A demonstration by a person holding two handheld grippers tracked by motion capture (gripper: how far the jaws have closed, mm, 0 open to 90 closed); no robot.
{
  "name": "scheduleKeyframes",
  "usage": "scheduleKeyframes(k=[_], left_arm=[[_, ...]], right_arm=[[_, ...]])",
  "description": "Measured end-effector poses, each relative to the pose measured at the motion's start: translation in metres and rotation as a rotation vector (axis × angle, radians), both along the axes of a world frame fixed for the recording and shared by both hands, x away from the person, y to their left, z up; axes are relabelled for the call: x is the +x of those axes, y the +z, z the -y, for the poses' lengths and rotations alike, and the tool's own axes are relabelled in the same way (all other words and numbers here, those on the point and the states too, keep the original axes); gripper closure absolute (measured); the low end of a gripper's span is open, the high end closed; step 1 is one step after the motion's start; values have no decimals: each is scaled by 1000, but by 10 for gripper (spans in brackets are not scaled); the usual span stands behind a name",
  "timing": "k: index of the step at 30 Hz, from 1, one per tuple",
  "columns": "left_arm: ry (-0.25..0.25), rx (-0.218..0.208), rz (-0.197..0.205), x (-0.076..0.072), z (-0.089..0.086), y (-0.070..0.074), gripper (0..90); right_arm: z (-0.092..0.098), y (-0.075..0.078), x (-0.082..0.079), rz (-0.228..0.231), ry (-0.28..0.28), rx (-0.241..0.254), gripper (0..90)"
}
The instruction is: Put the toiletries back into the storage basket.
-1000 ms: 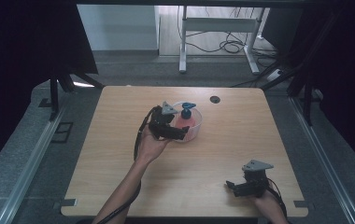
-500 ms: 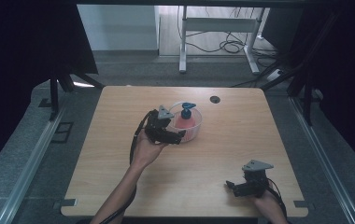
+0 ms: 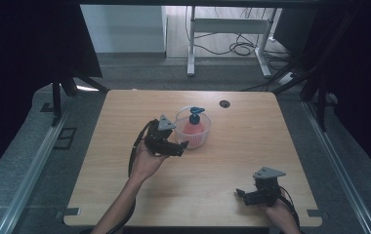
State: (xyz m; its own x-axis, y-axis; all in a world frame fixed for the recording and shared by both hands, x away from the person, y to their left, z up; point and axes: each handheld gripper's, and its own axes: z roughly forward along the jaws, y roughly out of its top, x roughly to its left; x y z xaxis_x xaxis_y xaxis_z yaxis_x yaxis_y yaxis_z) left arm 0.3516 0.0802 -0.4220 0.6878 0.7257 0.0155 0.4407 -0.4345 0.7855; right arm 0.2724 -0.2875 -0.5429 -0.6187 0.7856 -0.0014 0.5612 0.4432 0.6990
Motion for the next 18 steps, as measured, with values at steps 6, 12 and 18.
scheduleKeyframes(k=[6,12,18], left_arm=[[4,-3,2,-7,-7,0,107],[9,-7,-2,-14,-15,-2,107],[16,-15,-7,-20,-24,-6,107]], right_arm=[[0,0,0,0,-1,-1,0],[0,0,0,0,-1,-1,0],[0,0,0,1,-1,0,0]])
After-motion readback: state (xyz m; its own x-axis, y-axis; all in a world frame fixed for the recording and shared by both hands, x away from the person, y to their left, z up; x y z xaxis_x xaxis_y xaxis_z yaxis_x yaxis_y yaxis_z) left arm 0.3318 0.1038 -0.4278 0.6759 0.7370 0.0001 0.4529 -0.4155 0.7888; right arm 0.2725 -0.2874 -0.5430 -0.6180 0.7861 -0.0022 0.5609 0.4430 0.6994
